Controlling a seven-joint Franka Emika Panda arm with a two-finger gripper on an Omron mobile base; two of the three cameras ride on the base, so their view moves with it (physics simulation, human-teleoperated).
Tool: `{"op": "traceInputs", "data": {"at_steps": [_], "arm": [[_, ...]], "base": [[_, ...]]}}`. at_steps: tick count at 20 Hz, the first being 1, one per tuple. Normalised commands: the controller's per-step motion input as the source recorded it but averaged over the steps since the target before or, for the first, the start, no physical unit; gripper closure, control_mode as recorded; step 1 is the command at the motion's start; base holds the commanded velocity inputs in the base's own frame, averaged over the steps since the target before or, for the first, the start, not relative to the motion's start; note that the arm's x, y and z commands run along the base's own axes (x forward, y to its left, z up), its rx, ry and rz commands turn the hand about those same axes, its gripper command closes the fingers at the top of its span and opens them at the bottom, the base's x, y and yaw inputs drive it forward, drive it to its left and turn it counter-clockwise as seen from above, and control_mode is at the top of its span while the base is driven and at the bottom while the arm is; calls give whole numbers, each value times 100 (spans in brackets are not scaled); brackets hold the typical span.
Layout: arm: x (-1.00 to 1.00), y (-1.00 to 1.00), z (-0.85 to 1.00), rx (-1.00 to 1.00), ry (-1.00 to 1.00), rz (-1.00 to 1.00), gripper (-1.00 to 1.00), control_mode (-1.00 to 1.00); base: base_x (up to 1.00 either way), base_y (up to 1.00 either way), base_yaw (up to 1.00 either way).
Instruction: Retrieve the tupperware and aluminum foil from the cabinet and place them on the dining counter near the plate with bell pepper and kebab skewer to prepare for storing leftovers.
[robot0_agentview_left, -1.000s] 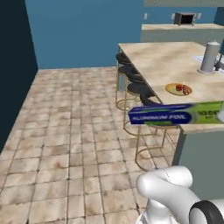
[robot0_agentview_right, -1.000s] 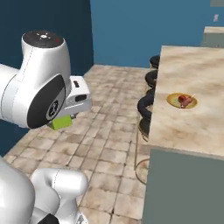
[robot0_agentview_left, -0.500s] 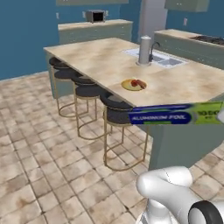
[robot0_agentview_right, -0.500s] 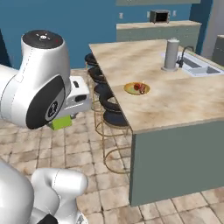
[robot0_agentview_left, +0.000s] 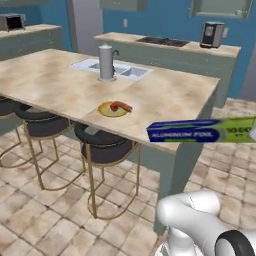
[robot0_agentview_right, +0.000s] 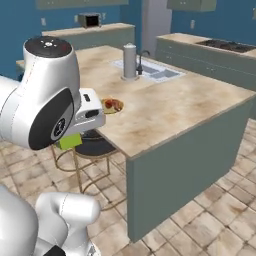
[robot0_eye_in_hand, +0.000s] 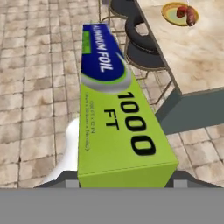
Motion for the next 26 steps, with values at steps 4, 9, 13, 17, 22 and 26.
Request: {"op": "traceInputs", "data": {"at_steps": [4, 9, 13, 17, 22, 26], "arm": [[0, 0, 0, 0, 0, 0, 100, 100], [0, 0, 0, 0, 0, 0, 100, 100], [0, 0, 0, 0, 0, 0, 100, 100], [0, 0, 0, 0, 0, 0, 100, 100], [0, 0, 0, 0, 0, 0, 100, 100], [0, 0, 0, 0, 0, 0, 100, 100]], "base": [[63, 98, -61], [65, 100, -61], [62, 100, -62], [59, 100, -63], [55, 86, -64], [50, 62, -61]]}}
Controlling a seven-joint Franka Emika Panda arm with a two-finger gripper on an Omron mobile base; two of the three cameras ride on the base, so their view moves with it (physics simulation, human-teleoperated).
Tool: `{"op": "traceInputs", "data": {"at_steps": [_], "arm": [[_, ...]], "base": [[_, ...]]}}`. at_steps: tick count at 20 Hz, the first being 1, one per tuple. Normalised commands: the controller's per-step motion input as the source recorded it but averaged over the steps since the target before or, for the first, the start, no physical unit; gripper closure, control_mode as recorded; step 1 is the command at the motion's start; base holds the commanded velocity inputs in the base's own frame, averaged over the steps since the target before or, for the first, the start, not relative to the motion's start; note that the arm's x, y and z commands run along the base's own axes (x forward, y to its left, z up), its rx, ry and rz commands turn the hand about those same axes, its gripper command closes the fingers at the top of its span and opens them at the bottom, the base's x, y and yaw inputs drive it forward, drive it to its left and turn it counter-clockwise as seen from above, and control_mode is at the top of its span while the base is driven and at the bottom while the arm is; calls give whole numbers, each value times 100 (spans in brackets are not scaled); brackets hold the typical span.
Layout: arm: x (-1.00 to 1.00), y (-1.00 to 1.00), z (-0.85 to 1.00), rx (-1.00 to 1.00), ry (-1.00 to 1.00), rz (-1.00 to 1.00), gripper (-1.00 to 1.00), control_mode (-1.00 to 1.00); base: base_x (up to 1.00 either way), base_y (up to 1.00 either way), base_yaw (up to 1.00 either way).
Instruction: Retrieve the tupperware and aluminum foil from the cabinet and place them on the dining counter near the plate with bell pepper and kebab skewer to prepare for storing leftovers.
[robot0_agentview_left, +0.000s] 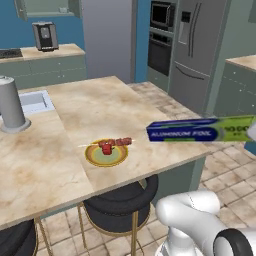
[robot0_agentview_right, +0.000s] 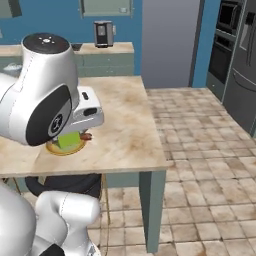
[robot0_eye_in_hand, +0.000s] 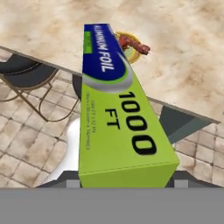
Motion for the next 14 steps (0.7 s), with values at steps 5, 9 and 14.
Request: {"op": "traceInputs", "data": {"at_steps": [5, 9, 14], "arm": [[32, 4, -27, 0, -19, -33, 100, -100], [61, -7, -61, 0, -12, -27, 100, -100], [78, -7, -77, 1, -3, -13, 100, -100]], "base": [[8, 9, -11], [0, 0, 0], [0, 0, 0]]}}
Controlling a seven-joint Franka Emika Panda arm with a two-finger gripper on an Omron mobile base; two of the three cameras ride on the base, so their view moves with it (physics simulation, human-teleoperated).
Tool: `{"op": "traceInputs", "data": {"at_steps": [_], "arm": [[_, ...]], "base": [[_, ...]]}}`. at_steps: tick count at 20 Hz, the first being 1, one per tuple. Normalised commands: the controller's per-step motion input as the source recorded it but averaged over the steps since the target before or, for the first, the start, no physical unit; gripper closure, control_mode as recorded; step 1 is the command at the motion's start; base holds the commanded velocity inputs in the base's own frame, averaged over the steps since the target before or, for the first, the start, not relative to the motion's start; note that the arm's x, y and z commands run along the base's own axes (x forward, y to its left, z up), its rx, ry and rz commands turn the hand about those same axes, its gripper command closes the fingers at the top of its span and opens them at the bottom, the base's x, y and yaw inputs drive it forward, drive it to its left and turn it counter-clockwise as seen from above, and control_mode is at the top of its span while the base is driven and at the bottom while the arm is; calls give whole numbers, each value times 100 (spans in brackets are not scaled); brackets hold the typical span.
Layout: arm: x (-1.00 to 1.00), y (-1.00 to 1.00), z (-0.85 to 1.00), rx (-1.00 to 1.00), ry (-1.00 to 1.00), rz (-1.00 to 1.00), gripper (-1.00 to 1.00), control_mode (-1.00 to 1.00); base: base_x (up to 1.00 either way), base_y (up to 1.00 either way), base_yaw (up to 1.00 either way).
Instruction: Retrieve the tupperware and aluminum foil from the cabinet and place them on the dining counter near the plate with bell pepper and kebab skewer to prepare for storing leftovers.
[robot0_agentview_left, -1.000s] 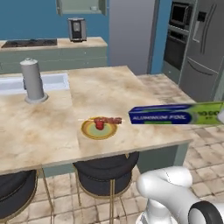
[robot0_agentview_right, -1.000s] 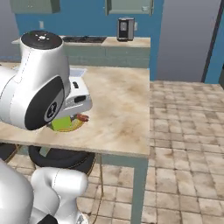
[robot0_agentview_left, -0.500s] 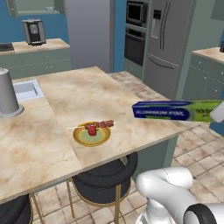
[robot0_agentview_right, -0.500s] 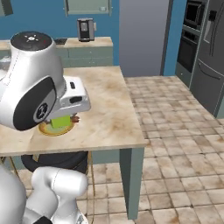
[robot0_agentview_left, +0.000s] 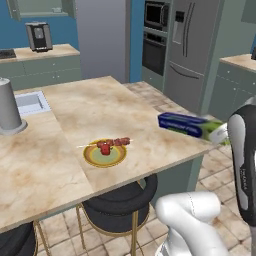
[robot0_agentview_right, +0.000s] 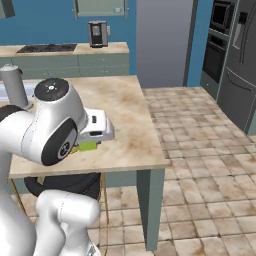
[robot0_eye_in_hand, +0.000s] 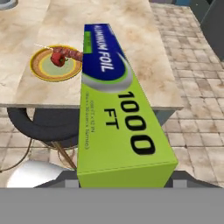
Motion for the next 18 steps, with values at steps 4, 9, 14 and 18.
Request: {"op": "traceInputs", "data": {"at_steps": [4, 9, 14, 18], "arm": [[99, 13, -55, 0, 7, 0, 100, -100], [100, 28, -55, 0, 18, 0, 100, -100], [100, 8, -42, 3, 11, 0, 100, -100], [100, 0, -32, 8, 0, 0, 100, -100]], "base": [[0, 0, 0], [0, 0, 0], [0, 0, 0], [0, 0, 0]]}}
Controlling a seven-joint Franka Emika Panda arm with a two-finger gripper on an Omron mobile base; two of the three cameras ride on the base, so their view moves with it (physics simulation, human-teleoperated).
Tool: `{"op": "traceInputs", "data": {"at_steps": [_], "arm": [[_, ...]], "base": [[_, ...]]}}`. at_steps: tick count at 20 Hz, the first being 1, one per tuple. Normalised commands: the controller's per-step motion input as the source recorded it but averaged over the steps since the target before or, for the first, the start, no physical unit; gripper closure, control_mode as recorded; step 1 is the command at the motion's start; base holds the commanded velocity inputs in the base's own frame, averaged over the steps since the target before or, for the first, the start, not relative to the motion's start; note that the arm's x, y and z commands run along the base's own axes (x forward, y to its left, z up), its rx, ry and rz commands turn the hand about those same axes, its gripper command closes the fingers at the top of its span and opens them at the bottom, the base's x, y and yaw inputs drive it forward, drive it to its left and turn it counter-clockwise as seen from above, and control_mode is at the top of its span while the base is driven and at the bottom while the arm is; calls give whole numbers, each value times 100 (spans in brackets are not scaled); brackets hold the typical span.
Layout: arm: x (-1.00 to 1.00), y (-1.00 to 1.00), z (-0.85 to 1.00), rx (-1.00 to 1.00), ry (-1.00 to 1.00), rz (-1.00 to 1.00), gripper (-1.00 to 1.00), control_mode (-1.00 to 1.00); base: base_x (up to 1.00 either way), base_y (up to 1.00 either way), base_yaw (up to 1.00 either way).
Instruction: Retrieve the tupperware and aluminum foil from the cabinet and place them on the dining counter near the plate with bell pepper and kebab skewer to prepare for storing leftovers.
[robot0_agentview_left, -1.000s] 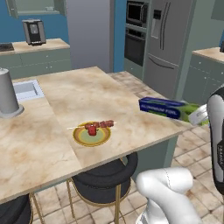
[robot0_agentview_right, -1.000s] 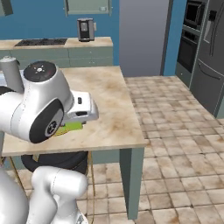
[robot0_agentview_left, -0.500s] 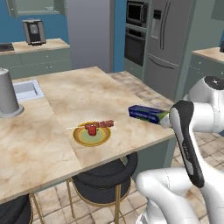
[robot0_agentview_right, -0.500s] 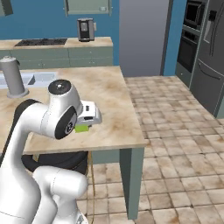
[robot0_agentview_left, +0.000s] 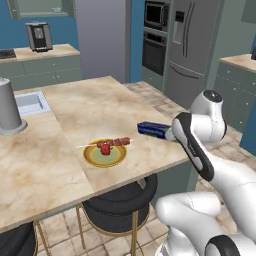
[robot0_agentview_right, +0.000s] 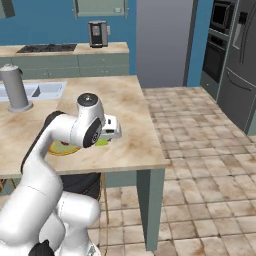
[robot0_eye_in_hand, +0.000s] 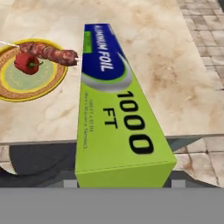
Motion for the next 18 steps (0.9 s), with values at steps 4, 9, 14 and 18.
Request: {"op": "traceInputs", "data": {"at_steps": [4, 9, 14, 18], "arm": [[96, 11, -49, 2, 0, 0, 100, -100], [91, 31, -68, 0, 1, 0, 100, -100], [79, 17, -69, 0, 2, 0, 100, -100], [63, 0, -68, 0, 3, 0, 100, -100]], "base": [[0, 0, 0], [0, 0, 0], [0, 0, 0], [0, 0, 0]]}}
